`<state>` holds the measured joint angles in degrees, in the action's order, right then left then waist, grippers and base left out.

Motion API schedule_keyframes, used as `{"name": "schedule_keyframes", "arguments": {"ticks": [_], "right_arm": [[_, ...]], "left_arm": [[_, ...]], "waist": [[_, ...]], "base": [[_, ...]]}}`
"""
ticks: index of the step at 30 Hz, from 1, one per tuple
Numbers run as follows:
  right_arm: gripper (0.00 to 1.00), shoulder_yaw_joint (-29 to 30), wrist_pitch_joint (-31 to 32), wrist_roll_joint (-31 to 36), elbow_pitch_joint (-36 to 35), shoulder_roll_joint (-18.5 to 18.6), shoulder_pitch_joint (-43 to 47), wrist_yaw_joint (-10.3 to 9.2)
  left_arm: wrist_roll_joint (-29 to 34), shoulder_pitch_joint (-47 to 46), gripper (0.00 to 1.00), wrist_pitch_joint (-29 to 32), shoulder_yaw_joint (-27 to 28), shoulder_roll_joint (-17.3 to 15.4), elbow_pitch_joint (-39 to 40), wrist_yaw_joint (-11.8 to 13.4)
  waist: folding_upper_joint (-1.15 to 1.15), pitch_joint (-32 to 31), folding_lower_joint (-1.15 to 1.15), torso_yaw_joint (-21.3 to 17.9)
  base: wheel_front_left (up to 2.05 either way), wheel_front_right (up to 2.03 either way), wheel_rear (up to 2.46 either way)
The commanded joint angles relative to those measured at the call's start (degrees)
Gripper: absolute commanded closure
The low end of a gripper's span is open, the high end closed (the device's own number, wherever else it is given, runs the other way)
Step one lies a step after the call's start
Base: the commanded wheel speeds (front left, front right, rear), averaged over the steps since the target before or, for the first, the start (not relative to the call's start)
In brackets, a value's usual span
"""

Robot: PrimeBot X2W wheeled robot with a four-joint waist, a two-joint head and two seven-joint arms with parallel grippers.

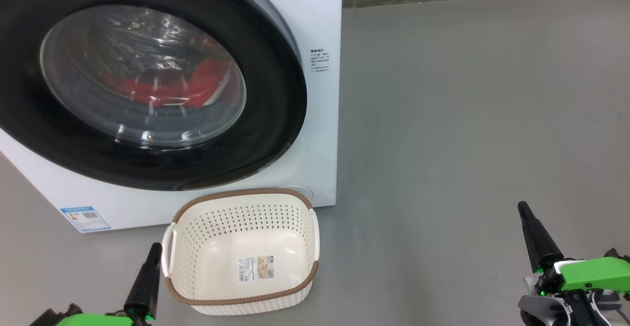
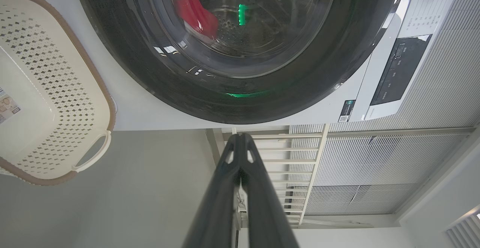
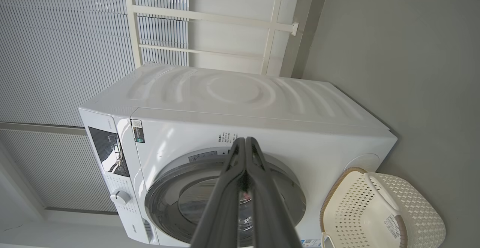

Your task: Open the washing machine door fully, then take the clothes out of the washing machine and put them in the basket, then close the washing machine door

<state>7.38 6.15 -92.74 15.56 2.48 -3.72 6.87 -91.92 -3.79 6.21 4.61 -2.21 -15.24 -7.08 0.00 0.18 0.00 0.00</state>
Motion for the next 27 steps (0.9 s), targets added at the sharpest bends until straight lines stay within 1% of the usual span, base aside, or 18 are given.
{"name": "schedule_keyframes", "arguments": {"ticks": [1, 18, 19, 22, 24, 27], "right_arm": [[1.00, -0.89, 0.31, 0.55, -1.54, 0.47, -2.46, 0.62], [1.00, -0.87, 0.33, 0.57, -1.54, 0.45, -2.47, 0.62], [0.00, 0.01, -0.02, -0.01, 0.22, -0.09, 0.03, -0.01], [0.00, -0.35, -0.08, -0.03, 1.97, -0.80, 1.14, -0.10], [0.00, -0.62, -0.37, 0.02, 1.77, -0.78, 1.21, -0.08], [0.00, -1.12, -0.89, 0.46, 1.55, -0.69, 1.33, -0.07]], "left_arm": [[-0.20, -2.41, 1.00, 0.32, 1.97, -0.67, 1.20, -0.41], [-0.19, -2.41, 1.00, 0.32, 1.97, -0.67, 1.20, -0.41], [0.02, 0.07, 0.00, -0.03, -0.04, 0.01, -0.18, 0.01], [0.05, 0.99, 0.00, -0.10, -0.24, 0.57, -1.88, 0.06], [0.15, 1.09, 0.00, -0.42, -0.23, 0.55, -1.55, 0.06], [0.52, 1.28, 0.00, -0.94, -0.29, 0.50, -1.07, 0.04]], "waist": [[0.00, 0.00, 0.00, 0.00], [0.00, 0.00, 0.00, 0.00], [0.00, 0.00, 0.00, 0.00], [0.00, 0.01, 0.00, 0.00], [0.00, 0.04, 0.01, 0.02], [0.00, -0.03, 0.10, 0.09]], "base": [[0.00, 0.00, 0.00], [0.00, 0.00, 0.00], [0.00, 0.00, 0.00], [0.00, 0.00, 0.00], [0.00, 0.00, 0.00], [0.00, 0.00, 0.00]]}}
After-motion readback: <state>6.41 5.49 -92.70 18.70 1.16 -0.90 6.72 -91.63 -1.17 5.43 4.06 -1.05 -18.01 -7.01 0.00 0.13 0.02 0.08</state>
